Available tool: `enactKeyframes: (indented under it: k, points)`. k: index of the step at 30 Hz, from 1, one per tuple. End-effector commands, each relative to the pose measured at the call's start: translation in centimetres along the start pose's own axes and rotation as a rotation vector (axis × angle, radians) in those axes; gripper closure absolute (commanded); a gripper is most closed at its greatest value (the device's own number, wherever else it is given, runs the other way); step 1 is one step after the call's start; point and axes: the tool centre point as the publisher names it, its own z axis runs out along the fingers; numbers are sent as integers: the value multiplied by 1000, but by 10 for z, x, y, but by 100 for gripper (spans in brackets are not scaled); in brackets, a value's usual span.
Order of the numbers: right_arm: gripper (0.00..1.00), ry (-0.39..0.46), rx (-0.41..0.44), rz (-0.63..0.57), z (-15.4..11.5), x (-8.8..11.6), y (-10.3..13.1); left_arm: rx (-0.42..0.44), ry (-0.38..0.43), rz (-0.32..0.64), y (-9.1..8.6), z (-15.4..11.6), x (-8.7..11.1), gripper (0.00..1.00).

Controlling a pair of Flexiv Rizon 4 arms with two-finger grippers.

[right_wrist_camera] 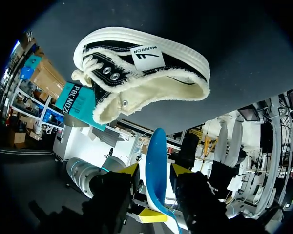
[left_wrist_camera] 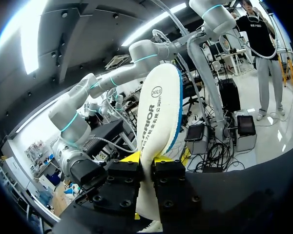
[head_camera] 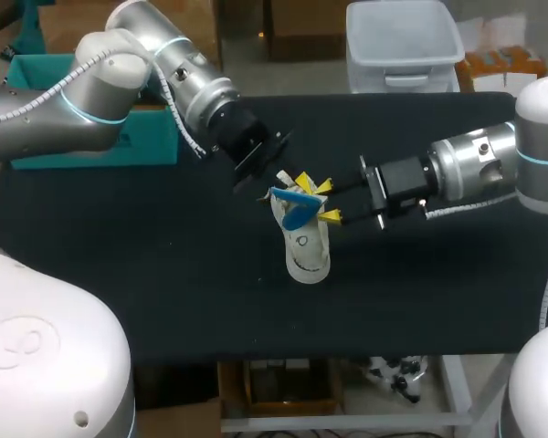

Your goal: Open the shoe tongue, take the insole out of the shoe, put the insole back into the shoe, and pack the shoe into the shoebox

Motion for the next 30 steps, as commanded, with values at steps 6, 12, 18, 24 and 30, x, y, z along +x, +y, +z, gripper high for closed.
enactKeyframes:
  k: [6, 12, 18, 24, 30]
  points:
    - [72, 15, 28, 3, 0, -1, 4, 31, 1, 0, 18, 6, -9, 100]
    - [100, 25, 24, 0, -3, -2, 5, 47, 10, -15, 24, 7, -9, 100]
    - [100, 28, 30, -10, -4, -3, 6, 65, 29, -42, 25, 6, -9, 74]
    - [100, 32, 34, -32, -9, -5, 5, 80, 72, -88, 20, -4, -5, 0]
    - [100, 26, 39, -60, -16, -10, 5, 103, 178, -157, 10, -34, -1, 0]
